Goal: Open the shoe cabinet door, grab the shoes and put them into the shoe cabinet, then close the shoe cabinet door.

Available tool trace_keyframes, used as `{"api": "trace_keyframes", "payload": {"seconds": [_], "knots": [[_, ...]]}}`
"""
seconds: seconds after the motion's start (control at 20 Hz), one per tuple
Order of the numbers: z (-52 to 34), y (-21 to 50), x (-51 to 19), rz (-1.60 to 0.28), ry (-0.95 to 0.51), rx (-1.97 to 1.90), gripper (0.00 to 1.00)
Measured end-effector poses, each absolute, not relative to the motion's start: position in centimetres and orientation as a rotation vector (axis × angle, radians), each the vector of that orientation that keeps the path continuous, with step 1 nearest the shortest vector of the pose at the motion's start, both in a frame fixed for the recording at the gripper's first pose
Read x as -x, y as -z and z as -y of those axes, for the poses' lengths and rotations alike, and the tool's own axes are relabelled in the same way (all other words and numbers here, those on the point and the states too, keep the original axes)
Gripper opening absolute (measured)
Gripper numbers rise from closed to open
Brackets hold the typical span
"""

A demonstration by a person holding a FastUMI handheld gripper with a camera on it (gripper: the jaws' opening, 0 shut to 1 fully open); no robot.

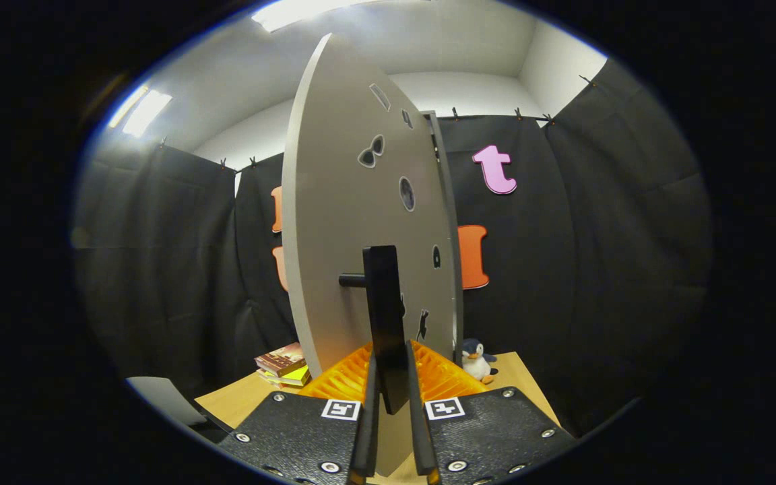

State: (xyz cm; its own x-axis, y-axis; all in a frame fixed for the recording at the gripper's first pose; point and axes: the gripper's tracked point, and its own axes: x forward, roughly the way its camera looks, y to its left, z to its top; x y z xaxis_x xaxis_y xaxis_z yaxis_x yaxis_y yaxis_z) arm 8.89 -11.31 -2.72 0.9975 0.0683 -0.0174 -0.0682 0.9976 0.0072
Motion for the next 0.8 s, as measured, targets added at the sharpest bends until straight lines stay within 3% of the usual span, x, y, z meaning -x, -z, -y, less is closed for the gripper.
{"api": "trace_keyframes", "payload": {"seconds": [0.35, 0.7, 0.8], "knots": [[16.9, 3.2, -8.0, -0.038, 0.017, -0.019, 0.21], [21.2, 2.5, -7.2, -0.034, 0.090, -0.043, 0.08], [20.8, 2.7, -6.8, -0.038, 0.091, -0.014, 0.12]]}}
